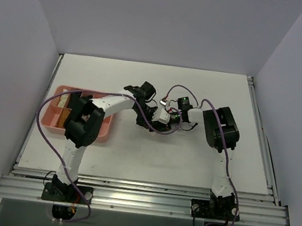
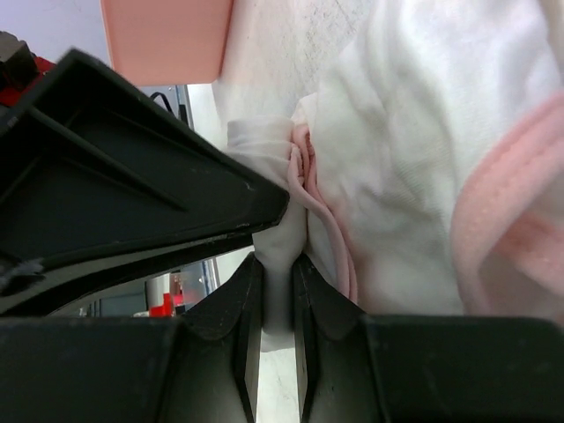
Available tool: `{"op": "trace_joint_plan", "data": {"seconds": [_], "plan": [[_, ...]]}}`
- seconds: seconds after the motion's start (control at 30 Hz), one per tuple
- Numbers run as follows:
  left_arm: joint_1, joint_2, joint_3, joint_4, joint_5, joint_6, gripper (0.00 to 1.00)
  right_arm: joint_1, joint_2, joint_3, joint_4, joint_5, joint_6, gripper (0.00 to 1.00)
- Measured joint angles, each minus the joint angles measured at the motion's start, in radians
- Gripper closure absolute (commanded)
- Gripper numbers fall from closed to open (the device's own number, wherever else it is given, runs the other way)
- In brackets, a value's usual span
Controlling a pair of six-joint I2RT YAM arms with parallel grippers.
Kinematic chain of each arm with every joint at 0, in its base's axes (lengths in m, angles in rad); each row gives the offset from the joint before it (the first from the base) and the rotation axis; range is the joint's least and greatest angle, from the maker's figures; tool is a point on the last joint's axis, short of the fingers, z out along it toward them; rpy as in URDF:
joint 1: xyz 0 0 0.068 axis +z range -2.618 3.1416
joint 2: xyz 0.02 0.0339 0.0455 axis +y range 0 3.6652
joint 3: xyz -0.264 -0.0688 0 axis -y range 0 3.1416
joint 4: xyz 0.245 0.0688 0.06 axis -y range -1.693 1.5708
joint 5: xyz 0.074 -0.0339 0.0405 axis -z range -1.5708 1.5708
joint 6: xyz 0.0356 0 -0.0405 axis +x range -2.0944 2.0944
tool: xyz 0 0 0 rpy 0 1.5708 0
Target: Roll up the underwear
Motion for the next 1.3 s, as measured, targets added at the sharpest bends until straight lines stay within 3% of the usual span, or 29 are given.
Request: {"op": "trace_joint_plan", "data": {"seconds": [0.1, 0.2, 0.37, 0.47, 0.7, 0.83, 1.07, 1.2, 1.3], "plan": [[0.0, 0.04, 0.064, -0.069, 0.007, 0.017, 0.88, -0.002, -0.01, -0.011, 0.011, 0.012, 0.014, 0.91], [0.0, 0.09, 0.146, -0.143, 0.022, 0.031, 0.97, -0.01, -0.03, -0.043, 0.036, 0.038, 0.038, 0.84], [-0.004, 0.142, 0.232, -0.233, 0.048, 0.051, 0.98, -0.015, -0.121, -0.136, 0.086, 0.129, 0.094, 0.67], [-0.005, 0.166, 0.268, -0.273, 0.06, 0.06, 0.98, -0.023, -0.216, -0.228, 0.127, 0.236, 0.129, 0.61], [-0.004, 0.214, 0.347, -0.37, 0.068, 0.063, 0.98, -0.058, -0.444, -0.481, 0.255, 0.462, 0.223, 0.58], [-0.003, 0.242, 0.393, -0.448, 0.072, 0.06, 0.98, -0.007, -0.632, -0.606, 0.256, 0.739, 0.213, 0.6], [0.011, 0.273, 0.436, -0.547, 0.081, 0.06, 0.98, 0.337, -0.912, -0.763, 0.288, 1.306, 0.3, 0.6], [0.007, 0.278, 0.443, -0.559, 0.08, 0.04, 0.98, 0.467, -1.003, -0.825, 0.296, 1.547, 0.37, 0.59], [0.004, 0.278, 0.443, -0.563, 0.08, 0.024, 0.98, 0.498, -1.063, -0.836, 0.262, 1.662, 0.429, 0.57]]}}
